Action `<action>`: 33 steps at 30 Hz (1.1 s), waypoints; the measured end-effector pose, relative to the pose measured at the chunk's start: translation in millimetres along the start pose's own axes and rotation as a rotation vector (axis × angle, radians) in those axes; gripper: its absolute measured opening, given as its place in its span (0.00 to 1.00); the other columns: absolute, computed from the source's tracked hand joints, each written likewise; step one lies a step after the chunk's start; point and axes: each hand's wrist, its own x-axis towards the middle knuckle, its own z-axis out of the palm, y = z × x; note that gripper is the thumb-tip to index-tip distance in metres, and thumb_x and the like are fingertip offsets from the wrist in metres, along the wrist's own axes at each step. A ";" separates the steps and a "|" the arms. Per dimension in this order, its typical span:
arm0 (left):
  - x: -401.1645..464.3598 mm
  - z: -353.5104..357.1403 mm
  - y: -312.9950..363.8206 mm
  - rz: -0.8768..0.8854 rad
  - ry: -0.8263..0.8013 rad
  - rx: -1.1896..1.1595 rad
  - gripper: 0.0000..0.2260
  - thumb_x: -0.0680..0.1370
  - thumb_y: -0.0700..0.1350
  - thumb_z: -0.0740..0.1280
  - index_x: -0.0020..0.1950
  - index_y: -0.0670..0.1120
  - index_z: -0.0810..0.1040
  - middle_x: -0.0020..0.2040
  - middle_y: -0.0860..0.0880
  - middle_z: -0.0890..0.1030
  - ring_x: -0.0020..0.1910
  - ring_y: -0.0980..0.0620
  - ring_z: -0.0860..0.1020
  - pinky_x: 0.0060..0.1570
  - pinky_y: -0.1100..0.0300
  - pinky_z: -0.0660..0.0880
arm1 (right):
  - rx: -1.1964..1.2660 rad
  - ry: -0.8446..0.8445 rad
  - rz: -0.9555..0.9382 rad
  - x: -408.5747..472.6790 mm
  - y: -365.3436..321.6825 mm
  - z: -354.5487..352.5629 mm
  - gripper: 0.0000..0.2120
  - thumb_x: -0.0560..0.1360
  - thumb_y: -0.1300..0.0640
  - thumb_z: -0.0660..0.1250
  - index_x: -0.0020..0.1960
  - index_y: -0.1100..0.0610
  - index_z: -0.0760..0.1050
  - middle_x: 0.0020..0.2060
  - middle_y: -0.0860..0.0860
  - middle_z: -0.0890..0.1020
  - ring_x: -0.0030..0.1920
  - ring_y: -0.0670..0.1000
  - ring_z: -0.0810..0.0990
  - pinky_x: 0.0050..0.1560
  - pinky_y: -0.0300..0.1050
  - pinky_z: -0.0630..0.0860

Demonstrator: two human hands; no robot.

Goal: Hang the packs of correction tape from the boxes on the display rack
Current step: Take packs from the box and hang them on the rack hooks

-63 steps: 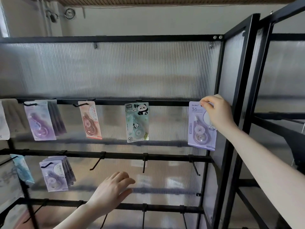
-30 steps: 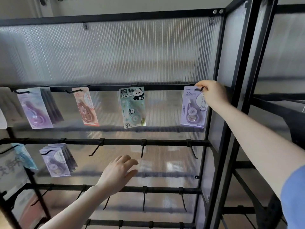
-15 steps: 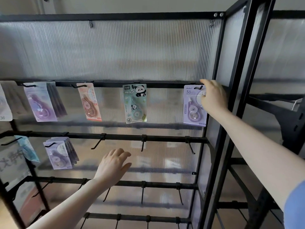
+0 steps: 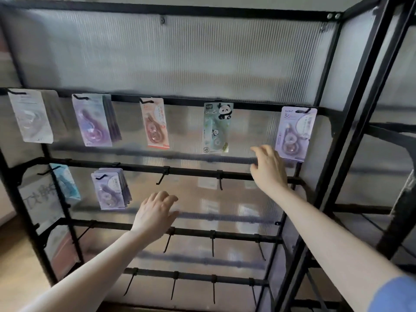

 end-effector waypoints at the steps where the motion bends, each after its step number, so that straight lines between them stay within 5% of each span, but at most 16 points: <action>1: -7.3 -1.1 -11.2 -0.003 -0.010 -0.003 0.17 0.77 0.53 0.63 0.65 0.50 0.72 0.62 0.49 0.73 0.61 0.48 0.71 0.57 0.55 0.68 | 0.005 -0.023 0.004 -7.6 -12.3 11.1 0.21 0.74 0.63 0.63 0.67 0.58 0.69 0.63 0.56 0.71 0.62 0.57 0.70 0.62 0.49 0.66; 17: -118.6 68.8 -180.0 -0.103 -0.368 -0.023 0.20 0.77 0.55 0.62 0.68 0.49 0.68 0.65 0.48 0.69 0.65 0.47 0.66 0.62 0.54 0.65 | 0.058 -0.490 0.116 -173.5 -155.9 207.3 0.19 0.76 0.59 0.63 0.66 0.57 0.70 0.63 0.55 0.72 0.62 0.56 0.71 0.60 0.49 0.69; 25: -161.4 169.8 -199.9 -0.163 -0.525 -0.091 0.17 0.75 0.50 0.65 0.61 0.44 0.73 0.59 0.45 0.74 0.60 0.42 0.71 0.55 0.50 0.69 | 0.118 -0.753 0.226 -256.5 -143.5 312.9 0.18 0.76 0.60 0.62 0.65 0.57 0.70 0.61 0.55 0.70 0.60 0.57 0.71 0.59 0.53 0.72; 33: -256.2 329.2 -201.9 -0.290 -0.802 -0.173 0.20 0.78 0.50 0.61 0.69 0.47 0.65 0.67 0.48 0.68 0.65 0.47 0.65 0.61 0.54 0.64 | -0.055 -1.014 0.201 -389.2 -83.3 444.2 0.17 0.76 0.58 0.62 0.65 0.56 0.69 0.62 0.56 0.72 0.61 0.57 0.71 0.61 0.50 0.67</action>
